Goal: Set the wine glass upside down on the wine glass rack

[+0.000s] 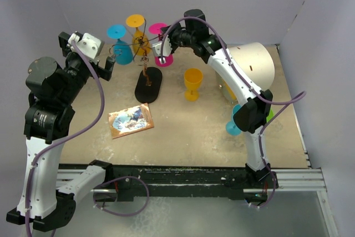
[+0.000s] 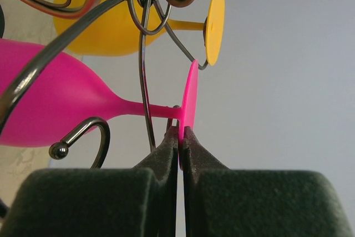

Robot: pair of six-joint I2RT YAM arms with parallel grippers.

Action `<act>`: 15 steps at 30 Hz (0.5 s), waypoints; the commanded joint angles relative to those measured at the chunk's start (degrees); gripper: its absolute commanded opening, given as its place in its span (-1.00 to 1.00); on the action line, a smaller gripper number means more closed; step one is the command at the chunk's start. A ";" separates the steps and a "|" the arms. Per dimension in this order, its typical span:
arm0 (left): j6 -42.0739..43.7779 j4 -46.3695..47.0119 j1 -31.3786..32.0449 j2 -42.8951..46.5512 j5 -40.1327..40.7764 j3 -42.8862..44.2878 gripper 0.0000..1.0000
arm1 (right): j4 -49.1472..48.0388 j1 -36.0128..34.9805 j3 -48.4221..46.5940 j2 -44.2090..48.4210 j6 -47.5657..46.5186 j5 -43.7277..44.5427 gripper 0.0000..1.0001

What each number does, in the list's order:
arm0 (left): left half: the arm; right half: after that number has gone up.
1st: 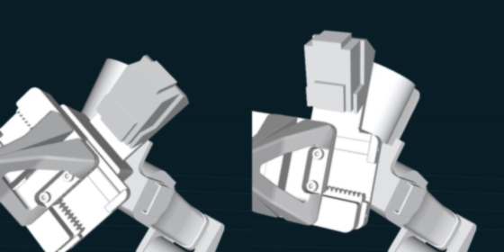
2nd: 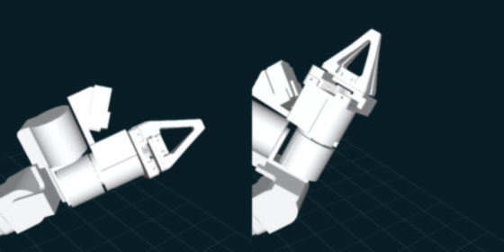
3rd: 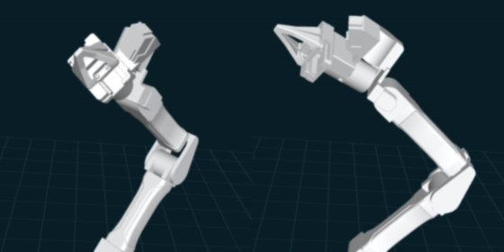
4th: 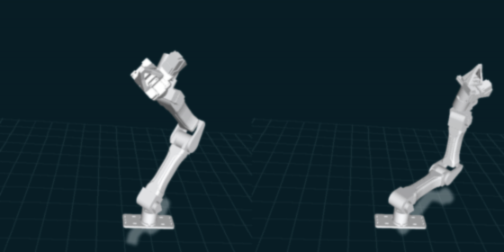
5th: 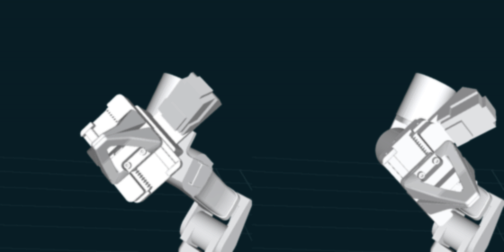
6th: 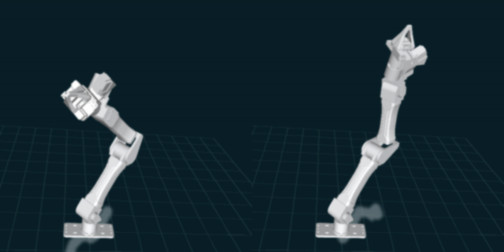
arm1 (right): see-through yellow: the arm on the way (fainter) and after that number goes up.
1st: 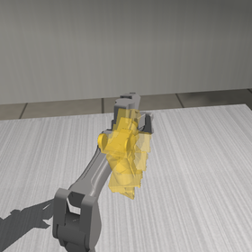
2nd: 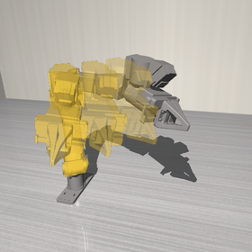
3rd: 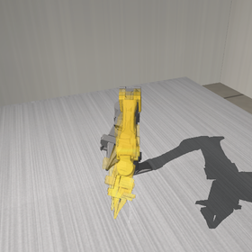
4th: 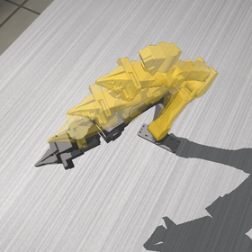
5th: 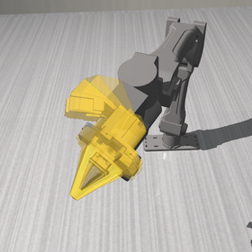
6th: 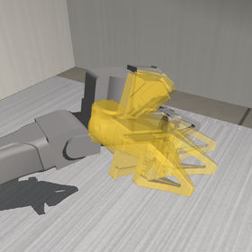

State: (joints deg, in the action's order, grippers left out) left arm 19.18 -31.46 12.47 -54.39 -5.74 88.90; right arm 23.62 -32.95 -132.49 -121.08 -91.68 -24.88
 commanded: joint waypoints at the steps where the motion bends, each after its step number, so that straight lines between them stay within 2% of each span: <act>1: 0.85 1.29 -0.34 0.73 0.20 -0.22 0.96 | -3.67 -0.09 0.89 3.60 1.09 1.83 -1.00; 15: 1.12 1.05 -0.34 1.13 0.04 -0.46 0.97 | -5.25 0.81 2.74 5.26 2.27 3.97 -1.00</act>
State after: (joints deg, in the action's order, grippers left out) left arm 19.35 -31.64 12.43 -53.93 -5.74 88.49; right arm 21.54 -32.60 -129.99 -120.57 -90.85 -21.82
